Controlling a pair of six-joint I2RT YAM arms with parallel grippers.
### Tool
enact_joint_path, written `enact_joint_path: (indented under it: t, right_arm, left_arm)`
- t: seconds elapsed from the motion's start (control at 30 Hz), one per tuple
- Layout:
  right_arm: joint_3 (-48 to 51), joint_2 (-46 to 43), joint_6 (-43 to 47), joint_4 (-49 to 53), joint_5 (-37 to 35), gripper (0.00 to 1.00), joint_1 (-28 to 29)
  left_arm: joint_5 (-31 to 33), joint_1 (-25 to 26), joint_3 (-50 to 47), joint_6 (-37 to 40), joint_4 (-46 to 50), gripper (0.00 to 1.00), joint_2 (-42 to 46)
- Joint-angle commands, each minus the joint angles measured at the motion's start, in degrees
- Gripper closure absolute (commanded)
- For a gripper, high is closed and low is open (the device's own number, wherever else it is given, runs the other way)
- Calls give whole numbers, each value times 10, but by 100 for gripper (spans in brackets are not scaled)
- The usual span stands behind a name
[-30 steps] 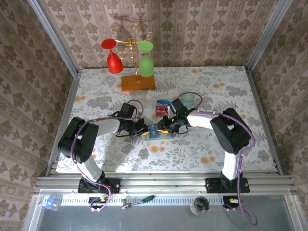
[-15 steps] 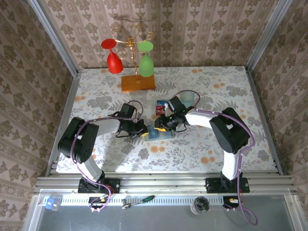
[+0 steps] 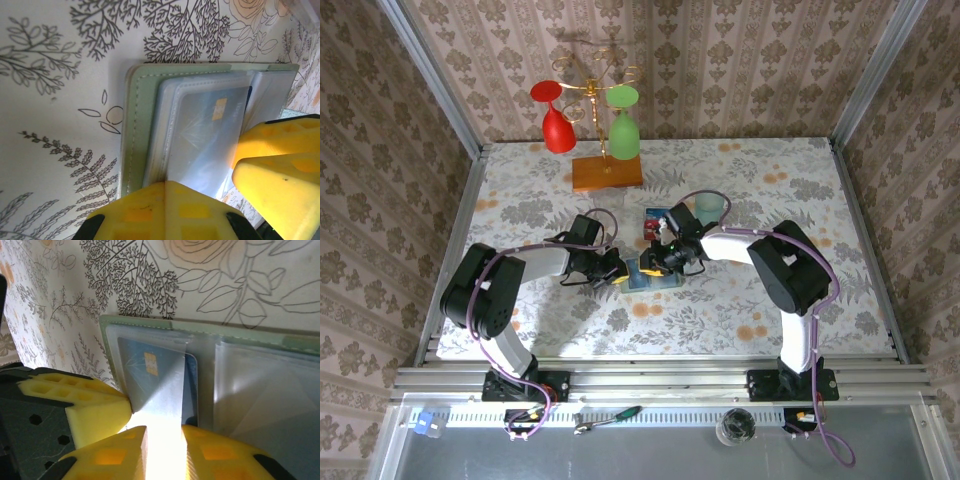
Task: Take the credit cards out of the card holder
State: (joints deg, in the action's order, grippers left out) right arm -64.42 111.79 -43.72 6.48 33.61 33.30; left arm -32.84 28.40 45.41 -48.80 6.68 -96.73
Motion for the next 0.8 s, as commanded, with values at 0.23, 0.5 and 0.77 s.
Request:
enact_joint_path:
  t: [0.23,0.5,0.77]
  right_arm:
    - [-36,25,16,57,1,76,10]
    - [-42,15,37,110,-40,74,11]
    - [-47,8,51,128,-62,74,11]
  left_arm:
    - [11,-4,-8,11,21,100,-9]
    - [10,-5,-8,11,17,100,-7]
    - [7,-6,-6,12,18,100,-9]
